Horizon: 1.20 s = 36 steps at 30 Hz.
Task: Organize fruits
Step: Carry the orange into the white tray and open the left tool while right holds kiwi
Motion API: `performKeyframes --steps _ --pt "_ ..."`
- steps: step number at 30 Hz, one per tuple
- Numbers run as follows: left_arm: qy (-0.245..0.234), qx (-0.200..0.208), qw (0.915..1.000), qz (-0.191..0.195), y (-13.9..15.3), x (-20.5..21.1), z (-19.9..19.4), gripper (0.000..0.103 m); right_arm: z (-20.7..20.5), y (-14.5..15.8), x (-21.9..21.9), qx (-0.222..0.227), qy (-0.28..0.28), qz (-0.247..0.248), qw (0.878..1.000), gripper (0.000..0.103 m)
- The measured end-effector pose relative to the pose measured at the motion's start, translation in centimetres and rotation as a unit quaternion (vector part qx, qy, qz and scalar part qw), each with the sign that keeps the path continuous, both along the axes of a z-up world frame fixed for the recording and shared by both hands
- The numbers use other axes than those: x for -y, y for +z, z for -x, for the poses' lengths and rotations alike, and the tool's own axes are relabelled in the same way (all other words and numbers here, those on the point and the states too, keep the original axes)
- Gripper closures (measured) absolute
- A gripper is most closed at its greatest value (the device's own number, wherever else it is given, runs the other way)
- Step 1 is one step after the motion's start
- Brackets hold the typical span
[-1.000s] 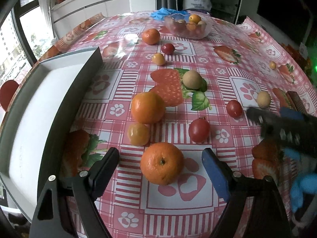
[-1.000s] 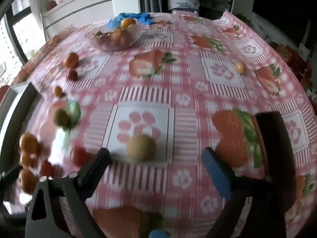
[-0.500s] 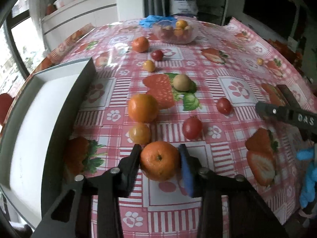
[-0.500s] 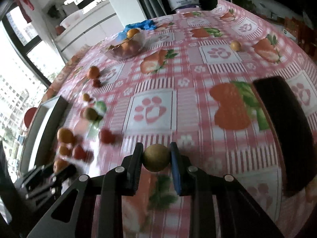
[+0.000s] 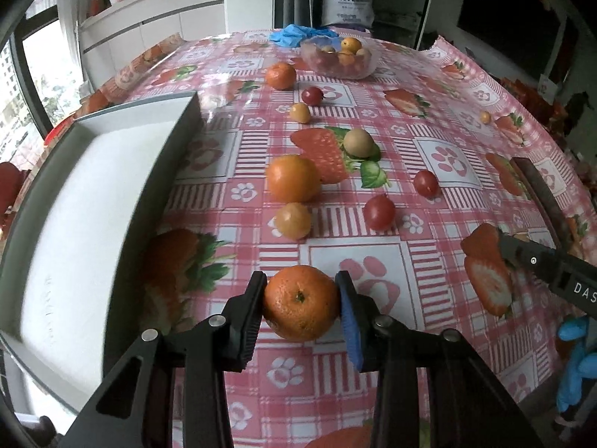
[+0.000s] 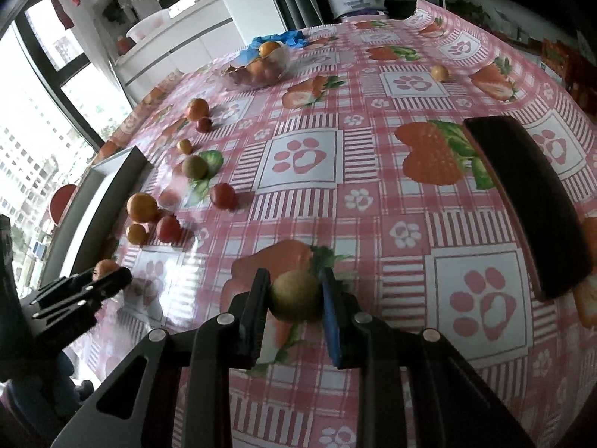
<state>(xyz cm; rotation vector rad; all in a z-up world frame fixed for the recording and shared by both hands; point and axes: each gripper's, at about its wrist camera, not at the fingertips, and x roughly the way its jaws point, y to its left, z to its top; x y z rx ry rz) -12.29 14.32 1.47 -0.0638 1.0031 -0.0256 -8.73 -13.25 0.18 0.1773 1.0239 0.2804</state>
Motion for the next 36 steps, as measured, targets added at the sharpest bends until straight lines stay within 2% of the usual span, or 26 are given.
performKeyframes --steps 6,14,25,31,36 --pt "0.004 0.015 0.9998 0.009 1.2 -1.4 0.9 0.064 0.6 0.2 -1.0 -0.005 0.002 0.009 1.0 0.074" --pt "0.023 0.041 0.9987 0.019 3.3 -4.0 1.6 0.064 0.5 1.9 -4.6 0.004 0.035 0.016 0.999 0.074" --pt "0.091 0.067 0.9936 -0.003 5.5 -11.9 2.0 0.064 -1.0 3.8 -15.1 0.02 0.128 0.012 0.991 0.074" --pt "0.137 0.061 0.9885 -0.019 4.6 -16.0 1.9 0.064 -1.4 4.2 -21.2 0.024 0.183 0.018 0.983 0.074" --pt "0.151 0.046 0.9873 -0.018 3.1 -18.2 2.0 0.064 -1.5 3.9 -25.2 0.019 0.22 0.029 0.975 0.074"
